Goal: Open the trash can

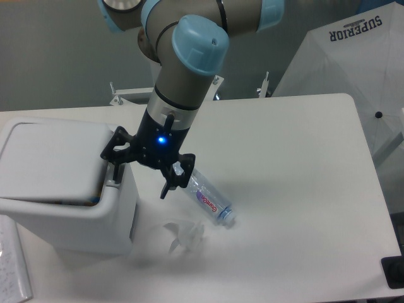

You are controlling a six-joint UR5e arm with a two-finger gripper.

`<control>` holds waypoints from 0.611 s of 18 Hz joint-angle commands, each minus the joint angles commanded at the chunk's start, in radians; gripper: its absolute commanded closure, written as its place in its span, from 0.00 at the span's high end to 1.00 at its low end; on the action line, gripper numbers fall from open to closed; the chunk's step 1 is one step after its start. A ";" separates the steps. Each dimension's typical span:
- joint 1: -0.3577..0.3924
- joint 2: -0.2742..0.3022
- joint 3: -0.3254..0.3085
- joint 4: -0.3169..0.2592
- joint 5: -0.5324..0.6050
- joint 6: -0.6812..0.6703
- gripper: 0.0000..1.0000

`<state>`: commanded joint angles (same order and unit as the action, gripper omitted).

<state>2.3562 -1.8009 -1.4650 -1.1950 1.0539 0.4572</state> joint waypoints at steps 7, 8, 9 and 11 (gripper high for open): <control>0.081 0.005 0.041 0.003 -0.037 -0.034 1.00; 0.110 0.005 0.049 0.003 -0.035 -0.029 1.00; 0.142 0.005 0.052 0.008 -0.034 -0.017 1.00; 0.190 0.002 0.052 0.028 -0.028 0.044 1.00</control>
<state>2.5462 -1.7993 -1.4128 -1.1674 1.0262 0.5013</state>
